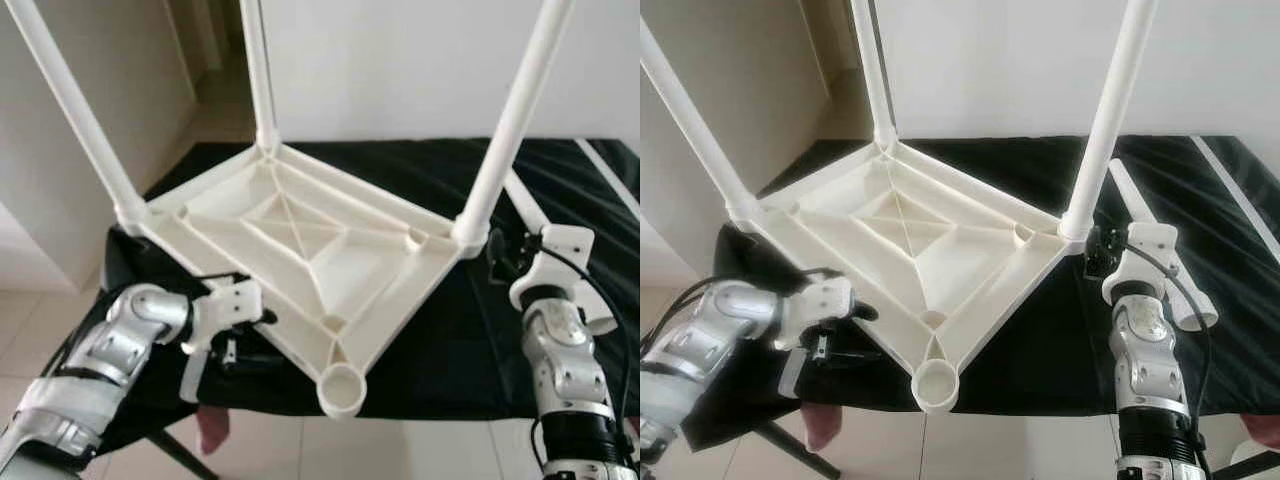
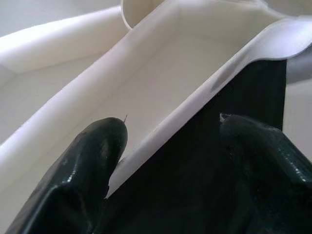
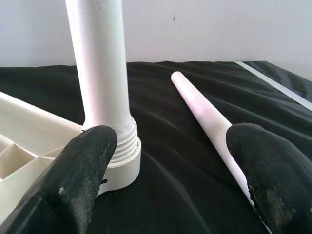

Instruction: Building children table

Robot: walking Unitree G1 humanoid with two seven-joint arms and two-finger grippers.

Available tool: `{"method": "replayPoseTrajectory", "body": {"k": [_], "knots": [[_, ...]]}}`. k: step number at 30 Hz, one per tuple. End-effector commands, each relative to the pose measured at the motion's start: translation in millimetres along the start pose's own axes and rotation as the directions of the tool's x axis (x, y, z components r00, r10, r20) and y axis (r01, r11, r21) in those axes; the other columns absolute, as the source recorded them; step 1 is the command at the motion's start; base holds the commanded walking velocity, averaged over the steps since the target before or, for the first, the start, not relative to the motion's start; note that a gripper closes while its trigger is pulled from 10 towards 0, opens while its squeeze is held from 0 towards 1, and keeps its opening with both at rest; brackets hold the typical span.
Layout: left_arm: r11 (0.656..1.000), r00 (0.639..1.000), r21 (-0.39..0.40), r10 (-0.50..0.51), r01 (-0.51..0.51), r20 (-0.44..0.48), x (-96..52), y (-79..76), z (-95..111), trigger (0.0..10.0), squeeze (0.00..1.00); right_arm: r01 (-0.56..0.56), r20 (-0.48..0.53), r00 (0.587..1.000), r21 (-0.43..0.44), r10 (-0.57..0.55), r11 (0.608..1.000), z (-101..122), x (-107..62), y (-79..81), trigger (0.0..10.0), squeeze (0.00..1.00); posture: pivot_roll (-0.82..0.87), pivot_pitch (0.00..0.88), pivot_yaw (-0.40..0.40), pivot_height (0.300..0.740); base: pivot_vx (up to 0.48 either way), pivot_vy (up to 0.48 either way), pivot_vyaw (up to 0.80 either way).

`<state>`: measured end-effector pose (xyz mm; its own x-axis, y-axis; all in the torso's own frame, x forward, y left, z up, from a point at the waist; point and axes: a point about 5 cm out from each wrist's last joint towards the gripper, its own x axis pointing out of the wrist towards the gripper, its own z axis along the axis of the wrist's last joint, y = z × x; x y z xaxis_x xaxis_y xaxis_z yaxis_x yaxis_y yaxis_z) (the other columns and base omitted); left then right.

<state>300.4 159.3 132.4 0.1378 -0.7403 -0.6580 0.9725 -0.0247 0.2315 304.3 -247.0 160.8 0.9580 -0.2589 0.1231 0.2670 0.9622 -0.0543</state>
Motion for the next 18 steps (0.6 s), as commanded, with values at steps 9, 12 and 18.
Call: {"method": "replayPoseTrajectory", "body": {"k": [9,12,18], "knots": [[0.977,0.974,-0.086,0.182,-0.194,-0.133,14.7,20.6,-17,10.0,0.00,0.021,-0.005,1.000,0.003,-0.021,1.000,1,-4.4,-4.8,10.0,0.00,-0.01,0.000,0.043,0.740,0.000,0.000,0.00],[0.963,0.967,-0.135,0.213,-0.232,-0.141,17.2,27.0,-18,10.0,0.00,0.022,-0.001,1.000,0.005,-0.022,1.000,3,-3.6,-4.1,10.0,0.00,-0.01,0.000,0.045,0.740,0.000,0.000,0.00],[0.937,0.965,-0.235,0.243,-0.260,-0.096,21.2,32.9,-13,10.0,0.00,0.026,0.000,1.000,0.003,-0.026,1.000,5,-4.2,-5.0,10.0,0.00,-0.02,0.000,0.046,0.740,0.000,0.000,0.00]]}}
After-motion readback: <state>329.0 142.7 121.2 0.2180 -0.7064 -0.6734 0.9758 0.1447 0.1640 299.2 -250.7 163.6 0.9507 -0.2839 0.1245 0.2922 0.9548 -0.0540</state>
